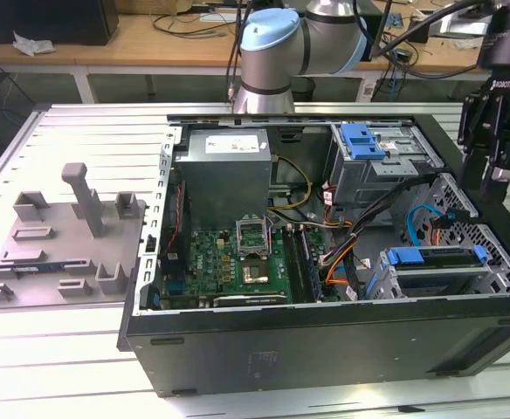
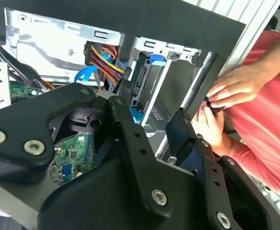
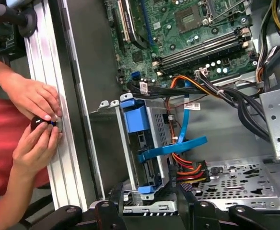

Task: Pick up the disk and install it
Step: 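Insert the first disk wire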

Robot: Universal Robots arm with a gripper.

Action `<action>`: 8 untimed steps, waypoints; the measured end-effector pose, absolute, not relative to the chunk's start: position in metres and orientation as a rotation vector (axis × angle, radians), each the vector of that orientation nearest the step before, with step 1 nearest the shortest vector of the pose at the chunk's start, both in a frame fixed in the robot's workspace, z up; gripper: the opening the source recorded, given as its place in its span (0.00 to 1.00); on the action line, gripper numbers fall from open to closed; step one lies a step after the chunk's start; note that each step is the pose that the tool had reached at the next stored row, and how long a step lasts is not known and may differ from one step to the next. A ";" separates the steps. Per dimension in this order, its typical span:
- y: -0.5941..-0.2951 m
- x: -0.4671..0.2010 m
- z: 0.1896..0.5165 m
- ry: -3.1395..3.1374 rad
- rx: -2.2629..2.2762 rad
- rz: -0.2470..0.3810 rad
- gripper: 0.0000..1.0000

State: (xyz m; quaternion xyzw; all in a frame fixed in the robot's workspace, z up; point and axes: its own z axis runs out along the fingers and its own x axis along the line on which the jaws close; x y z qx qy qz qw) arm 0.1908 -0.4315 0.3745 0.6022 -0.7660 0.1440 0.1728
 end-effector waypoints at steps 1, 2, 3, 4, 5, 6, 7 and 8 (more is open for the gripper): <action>-0.430 0.191 0.372 -2.174 1.707 0.409 0.56; -0.429 0.191 0.370 -2.174 1.706 0.409 0.56; -0.428 0.191 0.369 -2.175 1.705 0.409 0.56; -0.428 0.192 0.368 -2.175 1.703 0.409 0.56; -0.427 0.191 0.367 -2.175 1.702 0.410 0.56; -0.427 0.192 0.366 -2.176 1.699 0.410 0.56; -0.426 0.192 0.365 -2.177 1.697 0.411 0.56; -0.426 0.192 0.364 -2.178 1.694 0.410 0.56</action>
